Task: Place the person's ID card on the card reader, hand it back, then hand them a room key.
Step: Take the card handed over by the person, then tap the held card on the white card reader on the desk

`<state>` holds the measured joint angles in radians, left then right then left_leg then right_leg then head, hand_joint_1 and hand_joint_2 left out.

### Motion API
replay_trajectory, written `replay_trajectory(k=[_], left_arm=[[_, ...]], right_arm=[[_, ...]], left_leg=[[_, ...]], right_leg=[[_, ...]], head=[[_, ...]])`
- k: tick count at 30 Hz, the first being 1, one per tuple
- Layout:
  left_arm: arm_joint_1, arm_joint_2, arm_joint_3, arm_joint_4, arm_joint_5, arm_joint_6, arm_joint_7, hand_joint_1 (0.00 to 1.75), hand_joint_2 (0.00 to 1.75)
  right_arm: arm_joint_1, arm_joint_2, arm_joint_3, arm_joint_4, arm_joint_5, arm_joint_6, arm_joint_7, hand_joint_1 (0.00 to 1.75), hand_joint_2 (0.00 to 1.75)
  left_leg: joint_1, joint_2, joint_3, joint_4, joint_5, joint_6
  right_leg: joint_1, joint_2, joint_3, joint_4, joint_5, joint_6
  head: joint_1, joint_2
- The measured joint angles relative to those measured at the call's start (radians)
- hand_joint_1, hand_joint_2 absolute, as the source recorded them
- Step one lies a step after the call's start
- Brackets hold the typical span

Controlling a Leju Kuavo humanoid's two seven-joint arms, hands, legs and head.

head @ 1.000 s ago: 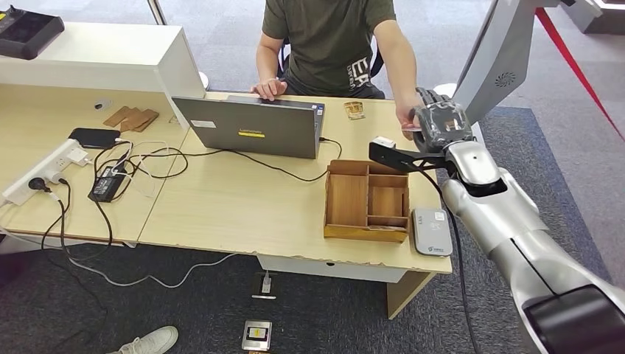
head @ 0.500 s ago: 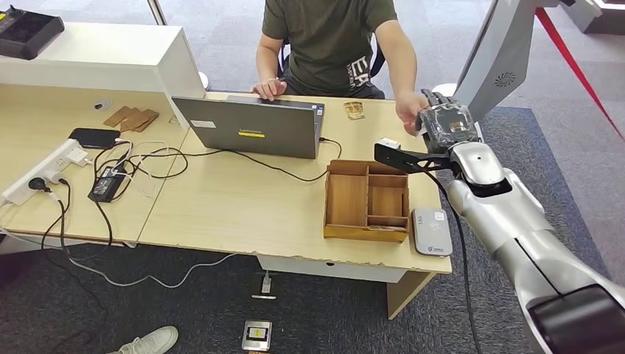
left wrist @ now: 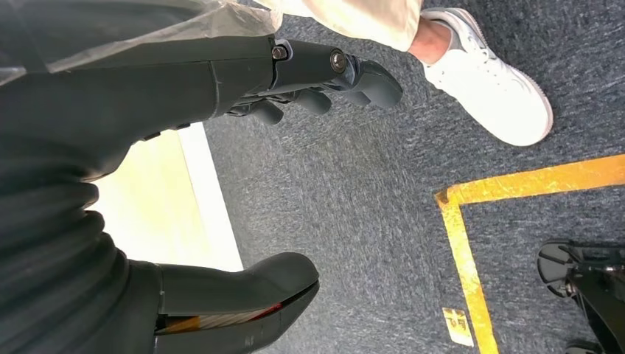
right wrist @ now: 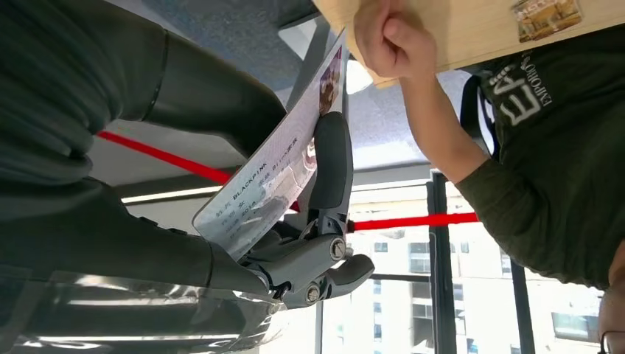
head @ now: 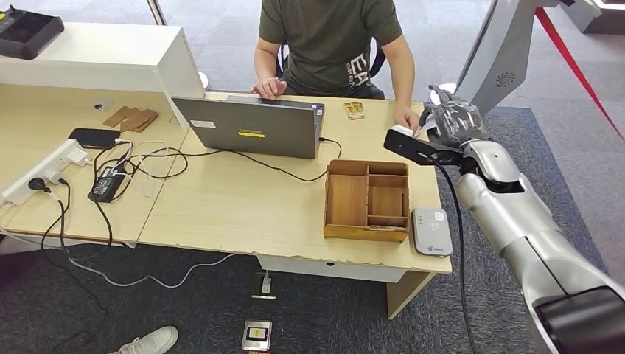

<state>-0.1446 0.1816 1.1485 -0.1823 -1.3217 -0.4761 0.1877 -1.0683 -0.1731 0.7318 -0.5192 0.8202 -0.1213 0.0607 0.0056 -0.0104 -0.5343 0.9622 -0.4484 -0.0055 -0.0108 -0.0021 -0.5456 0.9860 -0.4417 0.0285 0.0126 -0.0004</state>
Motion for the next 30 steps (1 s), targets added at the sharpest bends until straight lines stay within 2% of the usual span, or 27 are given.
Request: replay_trajectory(k=[5, 13, 24, 30], left_arm=[[0.001, 0.0, 0.0, 0.0, -0.011, 0.0, 0.0, 0.0, 1.75], [0.003, 0.0, 0.008, 0.0, -0.012, 0.0, 0.007, 0.0, 1.75], [0.003, -0.002, 0.016, 0.001, -0.029, 0.0, 0.014, 0.0, 1.75], [0.003, -0.002, 0.017, 0.001, -0.042, 0.0, 0.015, 0.0, 1.75]], right_arm=[[0.053, -0.025, -0.047, -0.027, -0.136, -0.042, -0.05, 1.75, 1.75], [0.201, -0.085, -0.126, -0.083, -0.265, -0.093, -0.061, 1.75, 1.75], [0.437, -0.143, -0.228, -0.102, -0.304, -0.132, -0.039, 1.75, 1.75], [0.504, -0.151, -0.262, -0.092, -0.286, -0.098, -0.034, 1.75, 1.75]], left_leg=[[0.0, -0.001, 0.0, 0.0, 0.0, 0.0], [0.0, 0.0, 0.001, 0.0, -0.002, 0.001], [0.0, -0.001, 0.0, 0.0, -0.002, 0.001], [0.0, -0.001, 0.0, 0.0, -0.002, 0.001]], right_leg=[[0.0, 0.0, 0.0, -0.001, 0.0, 0.0], [0.0, 0.0, 0.001, -0.002, 0.0, 0.0], [0.0, 0.0, 0.001, -0.002, -0.001, 0.0], [0.0, 0.0, 0.001, -0.002, -0.001, 0.0]], head=[[0.0, 0.0], [0.0, 0.0], [0.0, 0.0], [0.0, 0.0]])
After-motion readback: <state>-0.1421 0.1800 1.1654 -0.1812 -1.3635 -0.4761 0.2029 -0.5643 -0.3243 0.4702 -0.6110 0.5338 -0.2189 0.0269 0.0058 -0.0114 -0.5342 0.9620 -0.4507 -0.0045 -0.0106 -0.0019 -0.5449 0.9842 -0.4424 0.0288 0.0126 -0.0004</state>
